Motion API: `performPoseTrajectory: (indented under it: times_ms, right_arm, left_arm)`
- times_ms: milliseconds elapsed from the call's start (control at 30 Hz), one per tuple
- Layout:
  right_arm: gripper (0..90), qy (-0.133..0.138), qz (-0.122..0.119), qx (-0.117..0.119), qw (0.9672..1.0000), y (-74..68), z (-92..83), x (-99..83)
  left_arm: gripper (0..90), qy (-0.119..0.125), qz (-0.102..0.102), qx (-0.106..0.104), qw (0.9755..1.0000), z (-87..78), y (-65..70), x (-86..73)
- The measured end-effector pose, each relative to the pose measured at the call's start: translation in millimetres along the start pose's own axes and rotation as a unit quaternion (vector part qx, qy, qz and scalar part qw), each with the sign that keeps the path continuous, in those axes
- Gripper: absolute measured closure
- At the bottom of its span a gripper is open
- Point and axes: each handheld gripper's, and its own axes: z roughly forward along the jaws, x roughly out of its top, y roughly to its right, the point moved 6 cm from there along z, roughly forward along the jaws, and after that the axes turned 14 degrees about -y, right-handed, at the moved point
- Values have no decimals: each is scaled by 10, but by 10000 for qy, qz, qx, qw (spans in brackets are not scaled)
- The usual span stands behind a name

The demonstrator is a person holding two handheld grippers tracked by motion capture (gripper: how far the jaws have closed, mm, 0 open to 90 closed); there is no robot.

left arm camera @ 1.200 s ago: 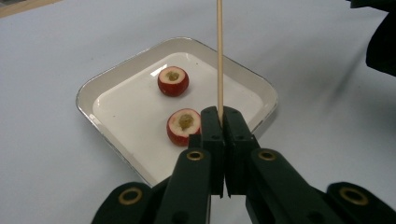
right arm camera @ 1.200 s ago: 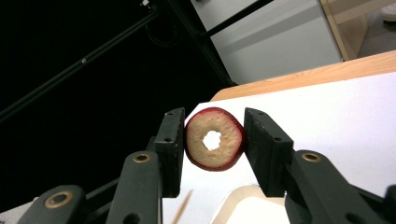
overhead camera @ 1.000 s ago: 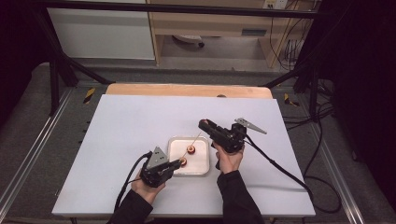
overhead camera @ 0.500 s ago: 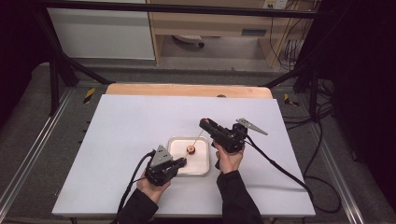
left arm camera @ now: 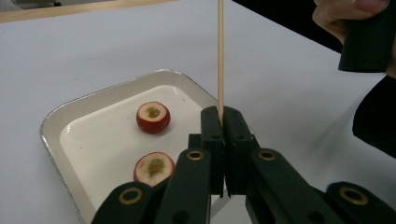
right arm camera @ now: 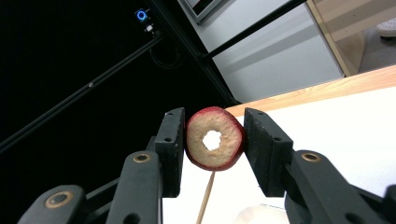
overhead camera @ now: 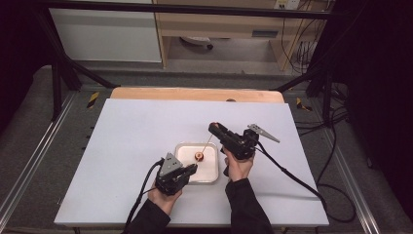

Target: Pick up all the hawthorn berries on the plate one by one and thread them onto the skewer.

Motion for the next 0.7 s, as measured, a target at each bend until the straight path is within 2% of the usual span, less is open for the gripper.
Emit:
performPoseTrajectory:
  times_ms: [133, 300, 333, 400, 700]
  right_arm:
    - [603, 67, 18, 9, 10000, -4, -3, 4]
    - [603, 119, -10, -2, 9999, -1, -9, 0]
    - [603, 125, -5, -1, 9999, 0, -10, -3]
    - [604, 154, -2, 2, 9999, 8, -10, -12]
    - [604, 191, -37, 24, 9998, 26, -33, -35]
  left_arm:
    - [884, 144, -250, 0, 9996, 50, 65, -4]
    - [884, 225, -444, -27, 9988, 87, 124, -9]
    - [884, 246, -537, -83, 9982, 98, 138, -7]
    - [884, 258, -551, -42, 9981, 112, 154, -5]
    - [886, 276, -630, -103, 9976, 154, 186, -2]
